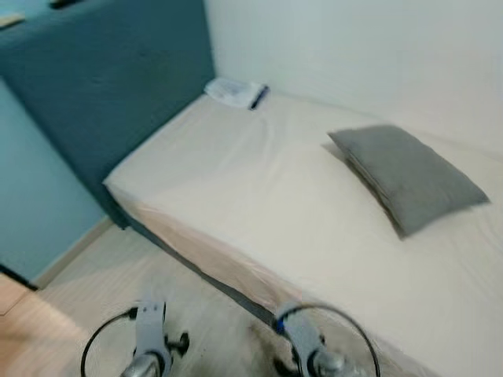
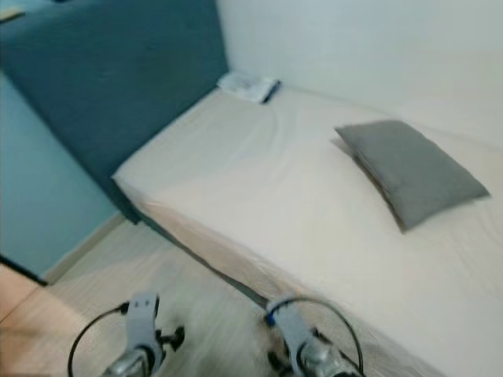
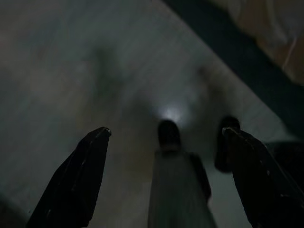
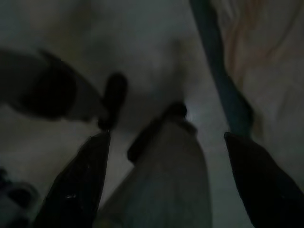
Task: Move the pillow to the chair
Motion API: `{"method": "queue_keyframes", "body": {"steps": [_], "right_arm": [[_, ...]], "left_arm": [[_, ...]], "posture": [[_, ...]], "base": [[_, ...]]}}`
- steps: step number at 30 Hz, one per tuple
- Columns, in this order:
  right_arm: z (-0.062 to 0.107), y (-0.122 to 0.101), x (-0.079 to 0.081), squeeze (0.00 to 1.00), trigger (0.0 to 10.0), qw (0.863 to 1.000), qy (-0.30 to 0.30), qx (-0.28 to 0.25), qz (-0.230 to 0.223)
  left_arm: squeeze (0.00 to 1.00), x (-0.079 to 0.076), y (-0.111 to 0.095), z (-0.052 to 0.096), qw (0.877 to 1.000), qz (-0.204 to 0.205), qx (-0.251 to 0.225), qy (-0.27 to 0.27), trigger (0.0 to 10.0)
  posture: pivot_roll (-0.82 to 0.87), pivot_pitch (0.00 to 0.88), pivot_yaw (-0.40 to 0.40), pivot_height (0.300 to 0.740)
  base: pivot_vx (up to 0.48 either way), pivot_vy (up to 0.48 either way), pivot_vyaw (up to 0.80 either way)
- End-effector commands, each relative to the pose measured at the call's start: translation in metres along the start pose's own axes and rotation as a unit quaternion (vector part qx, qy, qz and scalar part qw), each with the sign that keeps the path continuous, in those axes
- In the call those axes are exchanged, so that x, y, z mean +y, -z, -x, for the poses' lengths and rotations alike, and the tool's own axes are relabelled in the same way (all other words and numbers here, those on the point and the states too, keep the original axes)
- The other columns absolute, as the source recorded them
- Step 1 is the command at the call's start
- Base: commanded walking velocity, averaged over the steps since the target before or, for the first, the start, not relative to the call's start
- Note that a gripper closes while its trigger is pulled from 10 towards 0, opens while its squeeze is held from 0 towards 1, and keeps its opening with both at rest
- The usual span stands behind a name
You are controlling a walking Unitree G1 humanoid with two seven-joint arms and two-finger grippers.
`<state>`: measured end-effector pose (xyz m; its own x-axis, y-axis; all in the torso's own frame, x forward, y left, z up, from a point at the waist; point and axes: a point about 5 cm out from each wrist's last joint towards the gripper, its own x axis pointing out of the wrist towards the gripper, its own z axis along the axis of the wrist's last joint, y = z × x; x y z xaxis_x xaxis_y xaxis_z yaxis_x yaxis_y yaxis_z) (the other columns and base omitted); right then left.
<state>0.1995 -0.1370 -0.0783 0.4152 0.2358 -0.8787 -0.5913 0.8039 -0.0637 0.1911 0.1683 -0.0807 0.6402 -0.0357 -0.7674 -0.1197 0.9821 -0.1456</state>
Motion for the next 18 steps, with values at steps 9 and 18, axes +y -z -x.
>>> {"method": "queue_keyframes", "body": {"steps": [9, 18], "right_arm": [[0.003, 0.031, 0.0, 0.0, 10.0, 0.998, 0.003, 0.056, -0.033], [0.004, 0.036, 0.0, 0.0, 10.0, 0.997, 0.006, 0.065, -0.031]], "left_arm": [[0.0, -0.006, 0.019, 0.003, 0.998, 0.017, 0.047, 0.031, 10.0], [0.0, -0.006, 0.018, 0.002, 0.999, 0.019, 0.047, 0.014, 10.0]], "posture": [[-0.24, 0.0, 0.044, 0.74], [-0.25, 0.0, 0.047, 0.74]], "base": [[0.0, -0.262, 0.0], [0.0, -0.21, 0.0]]}}
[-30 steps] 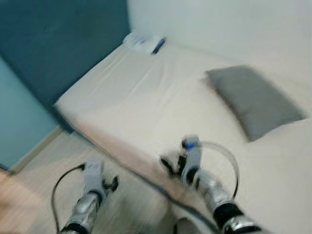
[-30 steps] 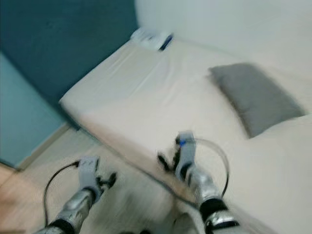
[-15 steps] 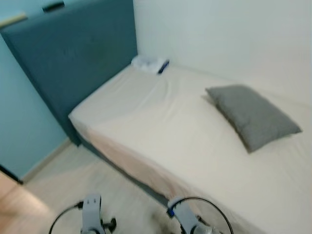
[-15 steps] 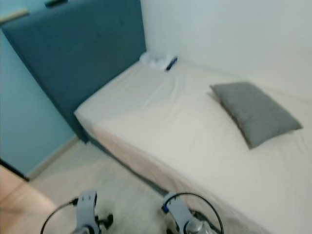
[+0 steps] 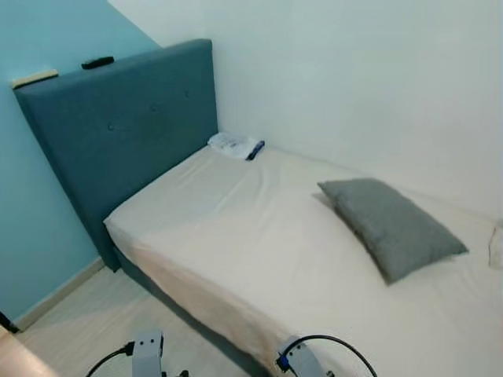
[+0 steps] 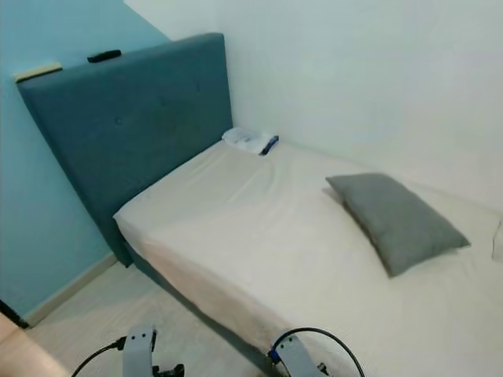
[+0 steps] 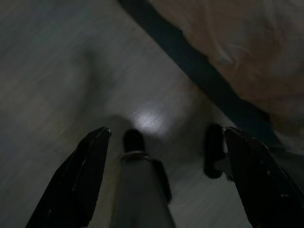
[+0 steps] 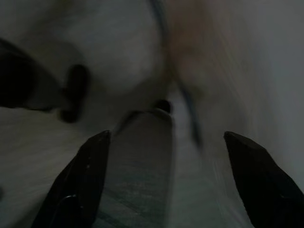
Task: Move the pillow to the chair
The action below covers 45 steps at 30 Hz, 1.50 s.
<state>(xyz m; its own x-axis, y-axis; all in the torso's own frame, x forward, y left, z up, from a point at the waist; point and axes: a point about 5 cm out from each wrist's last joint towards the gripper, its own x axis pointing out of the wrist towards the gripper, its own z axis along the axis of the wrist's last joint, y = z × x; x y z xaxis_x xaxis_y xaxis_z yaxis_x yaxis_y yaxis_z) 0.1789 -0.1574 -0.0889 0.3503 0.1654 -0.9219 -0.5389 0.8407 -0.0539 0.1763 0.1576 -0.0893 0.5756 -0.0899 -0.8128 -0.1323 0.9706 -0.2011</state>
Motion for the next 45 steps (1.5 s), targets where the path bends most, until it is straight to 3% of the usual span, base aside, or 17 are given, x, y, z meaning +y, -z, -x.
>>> {"method": "queue_keyframes", "body": {"steps": [1, 9, 13, 25, 32, 45], "right_arm": [[0.0, 0.006, 0.003, 0.0, 10.0, 1.0, -0.003, 0.014, 0.003], [0.0, 0.008, 0.003, 0.0, 10.0, 1.0, -0.002, 0.015, 0.002], [0.0, 0.011, 0.002, 0.0, 10.0, 1.0, 0.009, 0.017, -0.003], [0.0, 0.007, 0.0, 0.0, 10.0, 1.0, 0.008, -0.009, -0.011], [0.001, 0.017, 0.0, 0.0, 10.0, 1.0, 0.006, 0.016, -0.001], [0.002, 0.017, -0.004, 0.0, 10.0, 0.999, 0.032, 0.005, 0.001]], "left_arm": [[0.0, 0.002, -0.001, 0.0, 1.0, -0.006, 0.003, -0.005, 10.0], [0.0, 0.006, 0.004, 0.001, 1.0, -0.008, 0.011, -0.008, 10.0], [0.0, 0.009, 0.012, 0.003, 0.999, -0.033, 0.032, -0.017, 10.0], [0.0, 0.012, 0.022, 0.006, 0.998, -0.032, 0.043, -0.025, 10.0], [0.0, 0.014, 0.031, 0.008, 0.996, -0.054, 0.062, -0.026, 10.0], [0.0, 0.02, 0.032, 0.01, 0.996, -0.059, 0.064, -0.032, 10.0]], "posture": [[-0.25, 0.0, 0.047, 0.74], [-0.25, 0.004, 0.05, 0.74], [-0.25, 0.006, 0.053, 0.74], [-0.23, 0.008, 0.035, 0.74], [-0.22, 0.0, 0.027, 0.74], [-0.22, 0.0, 0.03, 0.74]], "base": [[0.0, 0.0, 0.0], [0.0, 0.0, 0.0], [0.0, 0.0, 0.0], [0.0, 0.0, 0.0], [0.0, 0.0, 0.0], [0.0, 0.0, 0.0]]}}
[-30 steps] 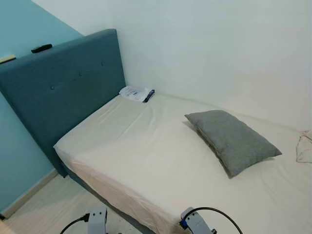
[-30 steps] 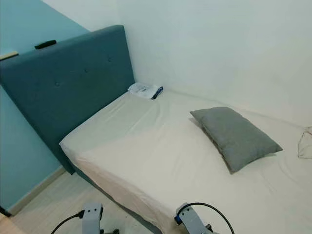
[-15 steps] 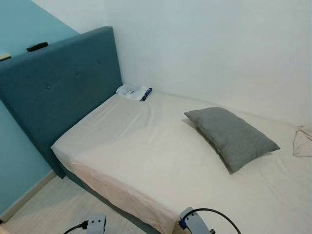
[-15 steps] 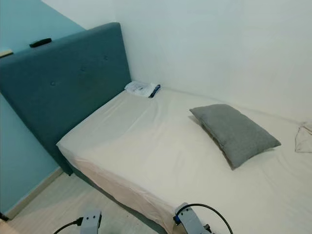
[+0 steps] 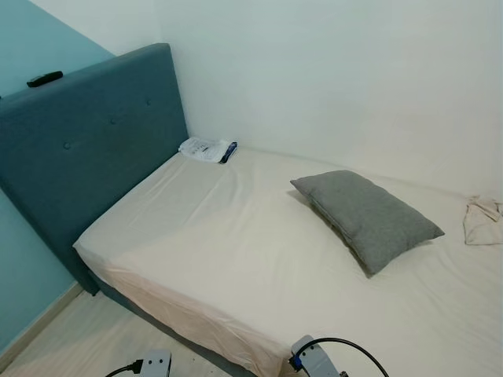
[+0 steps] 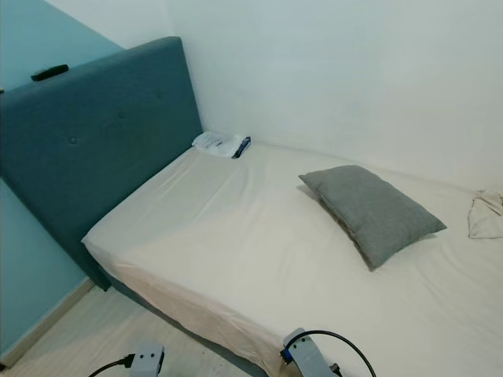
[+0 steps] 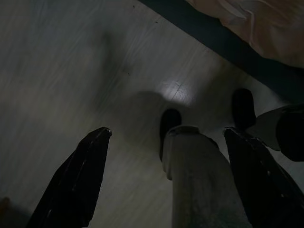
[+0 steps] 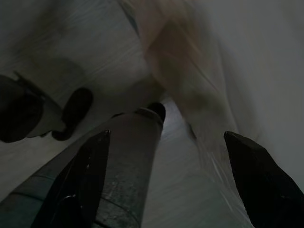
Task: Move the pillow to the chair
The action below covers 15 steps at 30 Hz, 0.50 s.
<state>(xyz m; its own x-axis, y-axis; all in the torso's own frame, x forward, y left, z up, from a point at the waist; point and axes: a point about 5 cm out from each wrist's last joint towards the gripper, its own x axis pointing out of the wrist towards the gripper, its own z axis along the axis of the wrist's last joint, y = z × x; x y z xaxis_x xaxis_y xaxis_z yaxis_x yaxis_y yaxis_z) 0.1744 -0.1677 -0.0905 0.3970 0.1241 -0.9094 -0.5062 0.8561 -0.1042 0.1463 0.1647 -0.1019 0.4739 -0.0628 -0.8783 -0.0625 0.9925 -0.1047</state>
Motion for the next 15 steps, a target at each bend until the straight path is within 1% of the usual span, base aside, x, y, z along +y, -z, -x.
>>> {"method": "queue_keyframes", "body": {"steps": [1, 2, 5, 9, 15], "right_arm": [[0.0002, 0.007, 0.001, 0.0, 10.0, 1.0, 0.007, 0.014, 0.009], [0.0003, 0.0061, -0.0001, 0.0, 10.0, 1.0, 0.013, 0.012, 0.009], [0.0006, 0.0021, -0.0052, 0.0, 10.0, 0.999, 0.03, 0.004, -0.013], [0.0006, 0.0006, -0.0057, 0.0, 10.0, 0.999, 0.023, 0.003, -0.025], [0.0005, -0.0004, -0.0058, 0.0, 10.0, 0.999, 0.025, 0.003, -0.019]], "left_arm": [[0.0, 0.0059, 0.0037, 0.0013, 1.0, -0.003, 0.007, -0.008, 10.0], [0.0, 0.0059, 0.0038, 0.0013, 1.0, -0.002, 0.007, -0.007, 10.0], [0.0, 0.0054, 0.0044, 0.0013, 1.0, 0.001, 0.007, -0.005, 10.0], [0.0, 0.0044, 0.0045, 0.0012, 1.0, 0.002, 0.007, -0.004, 10.0], [0.0, 0.0029, 0.0034, 0.0008, 1.0, 0.002, 0.006, -0.002, 10.0]], "posture": [[-0.22, 0.0, 0.03, 0.74], [-0.22, 0.0, 0.03, 0.74], [-0.22, 0.0, 0.031, 0.74], [-0.22, 0.002, 0.032, 0.74], [-0.22, 0.01, 0.037, 0.74]], "base": [[0.0, 0.0, 0.0], [0.0, 0.0, 0.0], [0.0, 0.0, 0.0], [0.0, 0.0, -0.74], [0.0, 0.0, -0.74]]}}
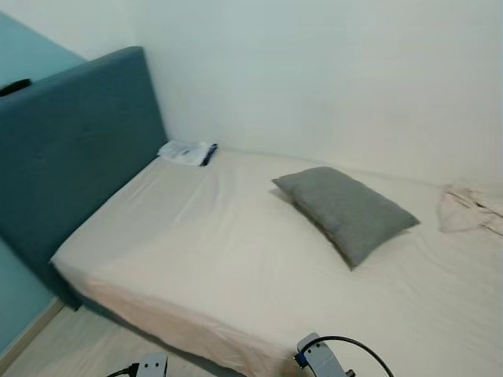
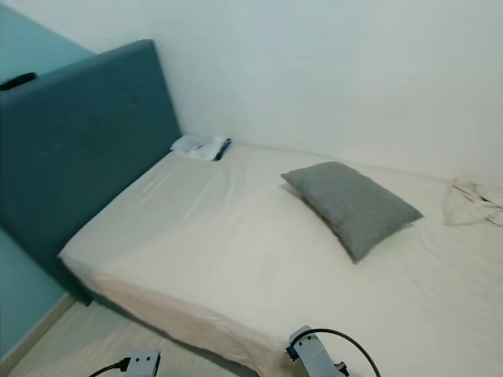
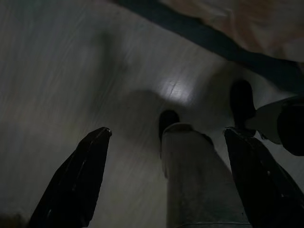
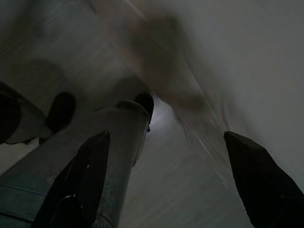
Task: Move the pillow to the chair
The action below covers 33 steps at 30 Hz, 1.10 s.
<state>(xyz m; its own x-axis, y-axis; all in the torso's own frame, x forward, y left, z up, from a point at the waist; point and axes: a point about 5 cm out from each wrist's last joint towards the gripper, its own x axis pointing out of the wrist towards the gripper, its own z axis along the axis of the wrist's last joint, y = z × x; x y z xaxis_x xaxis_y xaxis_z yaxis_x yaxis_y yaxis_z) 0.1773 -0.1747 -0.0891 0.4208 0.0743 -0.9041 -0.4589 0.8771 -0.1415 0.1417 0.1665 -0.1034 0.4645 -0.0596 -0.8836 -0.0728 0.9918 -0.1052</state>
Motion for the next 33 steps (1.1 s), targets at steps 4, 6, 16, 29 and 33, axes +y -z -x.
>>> {"method": "queue_keyframes", "body": {"steps": [4, 6, 16, 29, 33], "right_arm": [[-0.0005, -0.0006, 0.0022, 0.0, 10.0, 1.0, -0.001, 0.002, -0.006], [-0.0005, -0.0006, 0.0022, 0.0, 10.0, 1.0, -0.001, 0.002, -0.005], [-0.0005, -0.0019, 0.0019, 0.0, 10.0, 1.0, 0.001, -0.003, -0.01], [-0.0005, -0.0062, 0.0039, 0.0, 10.0, 0.999, -0.017, -0.021, -0.018], [-0.0004, -0.008, 0.0042, 0.0, 10.0, 0.999, -0.025, -0.029, -0.012]], "left_arm": [[0.0, -0.0009, -0.0026, -0.0005, 1.0, -0.002, -0.001, 0.002, 10.0], [0.0, -0.0009, -0.0026, -0.0005, 1.0, -0.002, -0.001, 0.002, 10.0], [0.0, -0.0006, -0.0035, -0.0006, 1.0, -0.004, -0.001, 0.001, 10.0], [0.0, 0.0003, -0.0016, -0.0002, 1.0, -0.001, 0.001, 0.003, 10.0], [0.0, 0.0014, -0.001, 0.0, 1.0, -0.001, 0.002, 0.001, 10.0]], "posture": [[-0.22, 0.013, 0.042, 0.74], [-0.22, 0.013, 0.042, 0.74], [-0.23, 0.02, 0.042, 0.74], [-0.22, 0.02, 0.037, 0.74], [-0.22, 0.02, 0.037, 0.74]], "base": [[0.0, 0.0, -0.74], [0.0, 0.0, -0.74], [0.0, 0.0, -0.74], [0.0, 0.0, -0.07], [0.0, -0.286, 0.12]]}}
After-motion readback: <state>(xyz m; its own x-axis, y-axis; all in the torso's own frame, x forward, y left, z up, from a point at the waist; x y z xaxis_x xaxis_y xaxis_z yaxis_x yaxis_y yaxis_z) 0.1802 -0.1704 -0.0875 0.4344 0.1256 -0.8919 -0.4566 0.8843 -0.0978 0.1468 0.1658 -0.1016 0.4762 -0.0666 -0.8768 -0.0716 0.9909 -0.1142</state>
